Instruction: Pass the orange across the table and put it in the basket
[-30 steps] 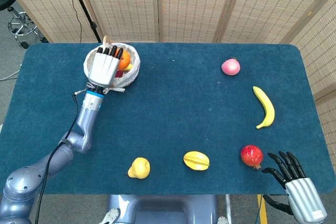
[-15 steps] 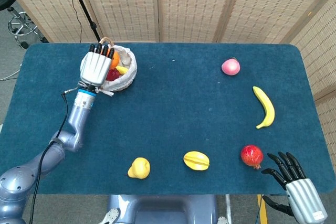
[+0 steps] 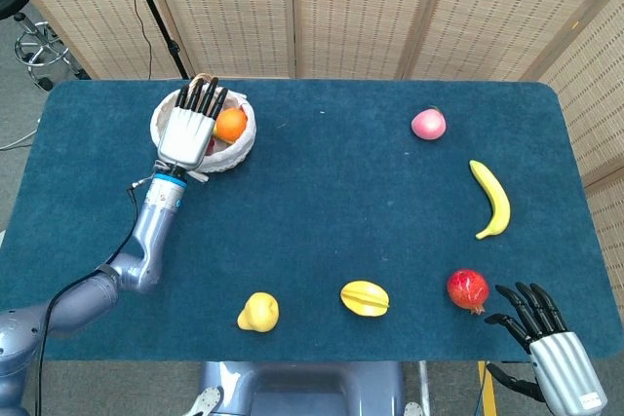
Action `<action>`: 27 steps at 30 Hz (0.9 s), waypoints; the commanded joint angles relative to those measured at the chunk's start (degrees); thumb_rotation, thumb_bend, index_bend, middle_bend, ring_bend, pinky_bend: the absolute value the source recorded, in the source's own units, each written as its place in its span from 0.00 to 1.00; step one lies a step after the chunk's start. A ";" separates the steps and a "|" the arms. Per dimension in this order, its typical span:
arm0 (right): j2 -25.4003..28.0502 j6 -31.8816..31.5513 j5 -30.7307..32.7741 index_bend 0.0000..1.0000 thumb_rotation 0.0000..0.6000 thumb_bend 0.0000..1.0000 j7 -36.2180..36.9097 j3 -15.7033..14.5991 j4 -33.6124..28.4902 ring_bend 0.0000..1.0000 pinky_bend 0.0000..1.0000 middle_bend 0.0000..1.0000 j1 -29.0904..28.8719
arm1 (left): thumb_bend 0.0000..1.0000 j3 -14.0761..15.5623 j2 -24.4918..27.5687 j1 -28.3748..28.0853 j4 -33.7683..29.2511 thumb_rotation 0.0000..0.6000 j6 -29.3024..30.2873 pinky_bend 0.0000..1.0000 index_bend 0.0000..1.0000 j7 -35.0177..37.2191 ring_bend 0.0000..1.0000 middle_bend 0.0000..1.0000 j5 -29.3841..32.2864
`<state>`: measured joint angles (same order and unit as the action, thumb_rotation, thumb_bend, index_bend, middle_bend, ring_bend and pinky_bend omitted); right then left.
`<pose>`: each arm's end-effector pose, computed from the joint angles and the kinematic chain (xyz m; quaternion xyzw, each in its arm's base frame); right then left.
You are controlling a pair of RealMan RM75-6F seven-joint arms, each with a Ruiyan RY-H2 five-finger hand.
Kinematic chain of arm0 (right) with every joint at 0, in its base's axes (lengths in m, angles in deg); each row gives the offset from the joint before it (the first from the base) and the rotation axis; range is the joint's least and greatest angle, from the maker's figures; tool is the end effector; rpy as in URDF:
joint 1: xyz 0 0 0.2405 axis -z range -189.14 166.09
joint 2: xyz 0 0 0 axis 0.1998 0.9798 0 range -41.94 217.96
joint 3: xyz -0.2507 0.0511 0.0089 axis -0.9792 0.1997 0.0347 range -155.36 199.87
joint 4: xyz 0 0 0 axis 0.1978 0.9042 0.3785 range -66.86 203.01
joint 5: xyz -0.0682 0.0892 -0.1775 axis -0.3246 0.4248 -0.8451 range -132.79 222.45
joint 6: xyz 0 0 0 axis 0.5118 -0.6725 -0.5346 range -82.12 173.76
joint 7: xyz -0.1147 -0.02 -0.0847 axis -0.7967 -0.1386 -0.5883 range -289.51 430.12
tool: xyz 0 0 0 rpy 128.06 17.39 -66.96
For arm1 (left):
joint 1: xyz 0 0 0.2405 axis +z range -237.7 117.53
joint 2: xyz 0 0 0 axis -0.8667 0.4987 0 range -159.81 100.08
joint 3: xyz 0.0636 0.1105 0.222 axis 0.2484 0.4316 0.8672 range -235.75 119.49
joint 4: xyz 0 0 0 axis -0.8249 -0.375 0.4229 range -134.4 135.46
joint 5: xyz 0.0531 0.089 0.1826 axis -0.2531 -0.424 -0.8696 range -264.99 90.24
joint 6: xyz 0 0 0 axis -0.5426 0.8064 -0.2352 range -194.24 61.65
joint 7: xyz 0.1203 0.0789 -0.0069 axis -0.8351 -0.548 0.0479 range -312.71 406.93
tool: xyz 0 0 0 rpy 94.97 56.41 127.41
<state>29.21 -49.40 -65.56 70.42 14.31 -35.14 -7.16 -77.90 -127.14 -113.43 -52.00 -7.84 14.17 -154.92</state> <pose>-0.2485 -0.0896 0.1560 0.6421 -0.3922 0.4583 0.4731 -0.1259 0.4602 0.0347 -0.6987 -0.1325 -0.3369 0.6171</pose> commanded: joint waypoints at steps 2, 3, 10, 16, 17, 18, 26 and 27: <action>-0.16 0.37 0.22 0.36 1.00 0.00 -0.17 0.04 0.00 0.06 0.04 0.13 -0.10 | 0.15 -0.73 3.79 2.98 -8.86 1.00 1.49 0.14 0.04 2.32 0.00 0.00 2.30; -0.20 0.55 0.32 0.36 1.00 0.00 -0.30 0.06 0.01 0.06 0.04 0.13 -0.14 | 0.15 -0.86 4.79 3.82 -11.30 1.00 2.01 0.14 0.04 3.19 0.00 0.00 2.66; -0.96 2.44 1.29 0.35 1.00 0.00 -1.86 0.36 -0.03 0.06 0.04 0.13 -0.70 | 0.12 1.18 13.89 11.70 -30.10 1.00 6.71 0.14 0.00 9.49 0.00 0.00 2.18; -2.29 4.06 3.22 0.34 1.00 0.00 -4.32 1.48 0.09 0.06 0.04 0.13 -1.25 | 0.04 7.78 23.54 20.41 -44.11 1.00 13.24 0.14 0.00 10.13 0.00 0.00 -2.85; -2.48 4.24 3.57 0.34 1.00 0.00 -4.68 1.71 0.08 0.06 0.04 0.13 -1.33 | 0.03 8.89 24.83 21.85 -45.98 1.00 14.49 0.14 0.00 10.36 0.00 0.00 -3.76; -2.79 4.54 4.10 0.34 1.00 0.00 -5.07 2.09 0.19 0.06 0.04 0.13 -1.53 | 0.03 10.47 26.42 24.03 -48.21 1.00 16.47 0.14 0.00 11.34 0.00 0.00 -5.20; -4.72 6.08 8.38 0.32 1.00 0.00 -6.43 5.60 0.94 0.06 0.04 0.12 -3.41 | 0.02 19.86 32.01 37.37 -49.26 1.00 30.78 0.14 0.00 19.15 0.00 0.00 -16.78; -4.82 6.26 8.59 0.32 1.00 0.00 -6.77 5.91 0.92 0.06 0.04 0.11 -3.66 | 0.02 20.53 32.19 38.62 -48.49 1.00 32.33 0.14 0.00 18.96 0.00 0.00 -17.75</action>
<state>24.58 -43.39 -57.21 63.97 19.93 -34.26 -10.57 -60.05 -96.63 -77.99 -101.10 20.86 31.58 -170.09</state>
